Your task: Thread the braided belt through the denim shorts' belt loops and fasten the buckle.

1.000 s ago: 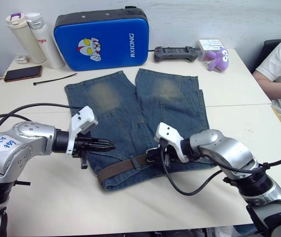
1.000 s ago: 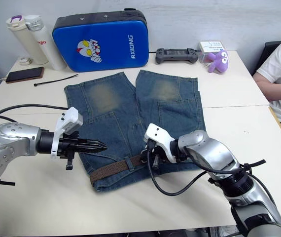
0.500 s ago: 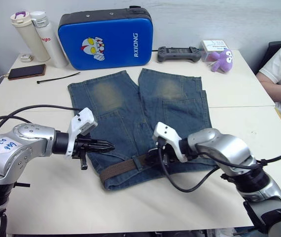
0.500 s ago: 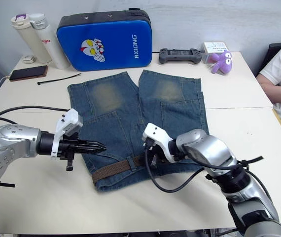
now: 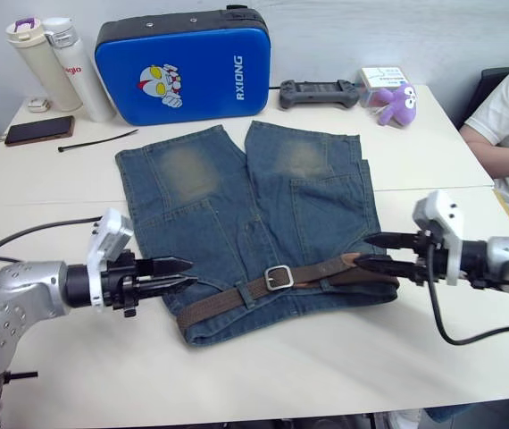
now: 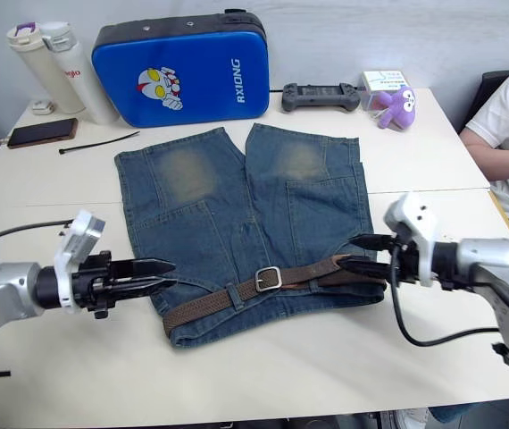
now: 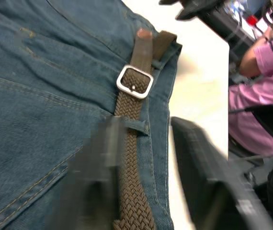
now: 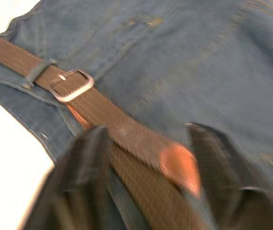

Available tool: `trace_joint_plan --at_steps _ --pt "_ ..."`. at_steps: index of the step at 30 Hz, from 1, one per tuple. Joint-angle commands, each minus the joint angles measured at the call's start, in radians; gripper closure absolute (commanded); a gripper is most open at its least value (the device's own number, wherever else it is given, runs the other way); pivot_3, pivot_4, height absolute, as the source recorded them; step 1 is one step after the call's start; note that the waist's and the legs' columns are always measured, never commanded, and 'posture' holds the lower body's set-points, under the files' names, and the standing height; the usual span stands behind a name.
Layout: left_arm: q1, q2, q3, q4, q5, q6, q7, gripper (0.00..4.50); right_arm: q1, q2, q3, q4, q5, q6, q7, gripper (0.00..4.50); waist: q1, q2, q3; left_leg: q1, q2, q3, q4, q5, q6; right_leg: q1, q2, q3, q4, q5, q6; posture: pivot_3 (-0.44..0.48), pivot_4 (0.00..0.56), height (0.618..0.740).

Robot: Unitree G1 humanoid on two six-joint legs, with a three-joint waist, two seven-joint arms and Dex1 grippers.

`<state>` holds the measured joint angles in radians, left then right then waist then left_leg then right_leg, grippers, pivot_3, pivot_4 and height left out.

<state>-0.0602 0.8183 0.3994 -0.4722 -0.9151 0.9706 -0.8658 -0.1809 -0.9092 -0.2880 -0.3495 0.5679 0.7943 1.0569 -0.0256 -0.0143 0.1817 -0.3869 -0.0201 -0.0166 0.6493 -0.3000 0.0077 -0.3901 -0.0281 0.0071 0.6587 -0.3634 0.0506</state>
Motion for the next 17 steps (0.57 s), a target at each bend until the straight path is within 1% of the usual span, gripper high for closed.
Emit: trace_joint_plan --at_steps 1,2,3,4,8,10,12,14,17 --pt "0.159 -0.111 0.12 0.005 0.085 -0.206 0.017 0.83 0.153 0.047 -0.072 -0.059 -0.044 -0.168 -0.005 0.0 0.003 0.001 -0.001 0.0 0.0 0.0 0.0 0.0 0.0 0.0 0.0 0.0 0.0 0.0 0.0 0.0 0.15 0.74" --pt "0.207 -0.116 0.124 0.002 0.113 -0.238 -0.002 0.5 0.181 0.059 -0.081 -0.058 -0.045 -0.19 -0.01 0.0 -0.001 0.001 -0.001 0.0 0.0 0.0 0.0 0.0 0.0 0.001 0.001 0.0 0.0 0.0 0.0 0.0 0.15 0.74" --pt "0.255 -0.124 0.13 -0.004 0.136 -0.271 -0.015 0.07 0.211 0.066 -0.089 -0.05 -0.053 -0.218 -0.01 0.0 -0.003 0.001 -0.001 0.0 0.0 0.0 0.0 0.0 0.0 0.0 0.001 0.0 0.0 0.0 0.0 0.0 0.15 0.74" --pt "0.288 -0.131 0.134 -0.011 0.147 -0.296 -0.017 0.07 0.232 0.073 -0.098 -0.043 -0.054 -0.236 -0.014 0.0 -0.002 0.001 0.0 0.0 0.0 0.001 0.0 0.0 -0.001 0.0 0.001 0.001 0.0 0.0 0.0 0.0 0.15 0.74" --pt "0.369 -0.167 0.103 -0.051 0.227 -0.368 0.05 0.07 0.264 0.078 -0.119 -0.018 -0.051 -0.271 -0.026 0.0 0.003 0.001 0.0 0.002 0.0 0.001 0.001 0.0 0.0 0.002 0.0 0.001 0.001 0.0 0.0 0.0 0.15 0.74" --pt "0.395 -0.183 0.074 -0.077 0.259 -0.376 0.089 0.07 0.27 0.088 -0.13 -0.015 -0.053 -0.287 -0.047 0.0 0.008 0.001 0.0 0.007 0.0 0.0 0.0 -0.001 0.001 0.008 0.0 0.0 -0.001 0.0 0.0 0.0 0.15 0.74" --pt "0.407 -0.2 0.058 -0.099 0.272 -0.387 0.116 0.07 0.276 0.09 -0.137 -0.013 -0.043 -0.279 -0.06 0.0 0.016 0.001 0.0 0.014 0.0 0.0 -0.003 -0.002 0.001 0.016 0.0 0.0 -0.005 0.0 0.0 0.0 0.15 0.74" --pt "0.4 -0.215 0.047 -0.086 0.286 -0.392 0.15 0.07 0.283 0.091 -0.135 -0.015 -0.029 -0.272 -0.062 0.0 0.023 0.001 0.0 0.014 0.0 0.0 -0.002 -0.002 0.001 0.015 0.0 0.0 -0.005 0.0 0.0 0.0 0.15 0.74" --pt "0.392 -0.221 0.027 -0.069 0.303 -0.417 0.153 0.07 0.294 0.086 -0.127 -0.017 -0.029 -0.283 -0.056 0.0 0.025 0.001 0.0 0.014 0.0 0.0 -0.002 -0.002 0.001 0.015 0.0 0.0 -0.005 0.0 0.0 0.0 0.15 0.74"
